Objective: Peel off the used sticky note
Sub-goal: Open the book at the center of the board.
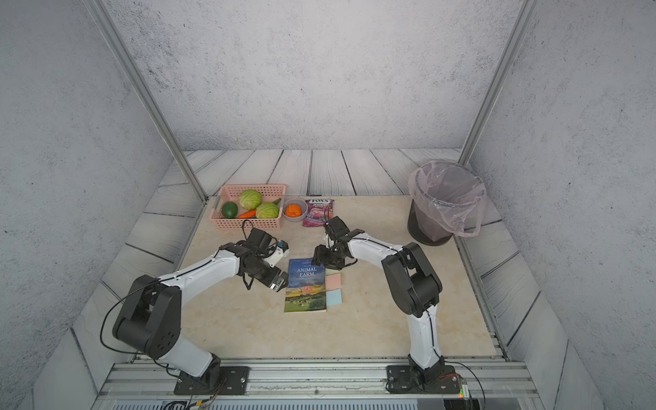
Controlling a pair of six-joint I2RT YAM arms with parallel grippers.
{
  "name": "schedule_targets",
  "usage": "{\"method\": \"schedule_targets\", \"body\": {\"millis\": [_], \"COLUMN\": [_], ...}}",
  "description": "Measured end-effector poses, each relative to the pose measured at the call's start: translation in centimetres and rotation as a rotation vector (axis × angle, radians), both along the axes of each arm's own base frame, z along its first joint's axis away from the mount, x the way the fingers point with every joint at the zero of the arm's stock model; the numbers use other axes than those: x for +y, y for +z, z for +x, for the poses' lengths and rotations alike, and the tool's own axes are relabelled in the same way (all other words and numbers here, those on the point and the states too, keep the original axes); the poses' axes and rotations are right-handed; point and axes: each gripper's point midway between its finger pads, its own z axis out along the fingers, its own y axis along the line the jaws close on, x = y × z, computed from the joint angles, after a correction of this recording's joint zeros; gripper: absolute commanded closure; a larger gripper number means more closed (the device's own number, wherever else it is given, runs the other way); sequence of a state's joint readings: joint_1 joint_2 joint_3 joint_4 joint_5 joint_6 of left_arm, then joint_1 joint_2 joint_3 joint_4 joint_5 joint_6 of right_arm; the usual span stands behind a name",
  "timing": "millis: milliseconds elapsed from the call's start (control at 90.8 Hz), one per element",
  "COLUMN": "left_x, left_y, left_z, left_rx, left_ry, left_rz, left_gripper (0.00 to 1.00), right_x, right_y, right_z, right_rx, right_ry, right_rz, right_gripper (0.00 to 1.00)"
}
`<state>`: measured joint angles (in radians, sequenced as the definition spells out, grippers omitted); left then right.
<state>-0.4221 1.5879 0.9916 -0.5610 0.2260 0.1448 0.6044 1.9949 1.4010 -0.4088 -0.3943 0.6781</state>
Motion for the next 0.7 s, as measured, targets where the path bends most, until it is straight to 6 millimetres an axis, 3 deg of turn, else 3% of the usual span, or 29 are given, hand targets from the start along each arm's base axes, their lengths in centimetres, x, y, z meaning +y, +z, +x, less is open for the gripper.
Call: {"method": "schedule_targets", "body": {"millis": [253,705], "left_x": [-0.1,-0.7], "left_y": [-2.4,-2.2], "left_z": [-0.3,-0.1], "left_rx": [0.083,0.096], "left_ry": [0.011,0.016], "left_rz": [0.017,-0.008], "left_gripper": [0.06,0.06], "right_x": [-0.3,-0.6], "right_y": [-0.8,-1.2], "right_z": [-0.1,0.0], "right_rx": [0.009,0.005], "right_ry": [-0.007,-0.015], "right_rz": [-0.017,-0.033], "right_gripper": [0.38,0.38]}}
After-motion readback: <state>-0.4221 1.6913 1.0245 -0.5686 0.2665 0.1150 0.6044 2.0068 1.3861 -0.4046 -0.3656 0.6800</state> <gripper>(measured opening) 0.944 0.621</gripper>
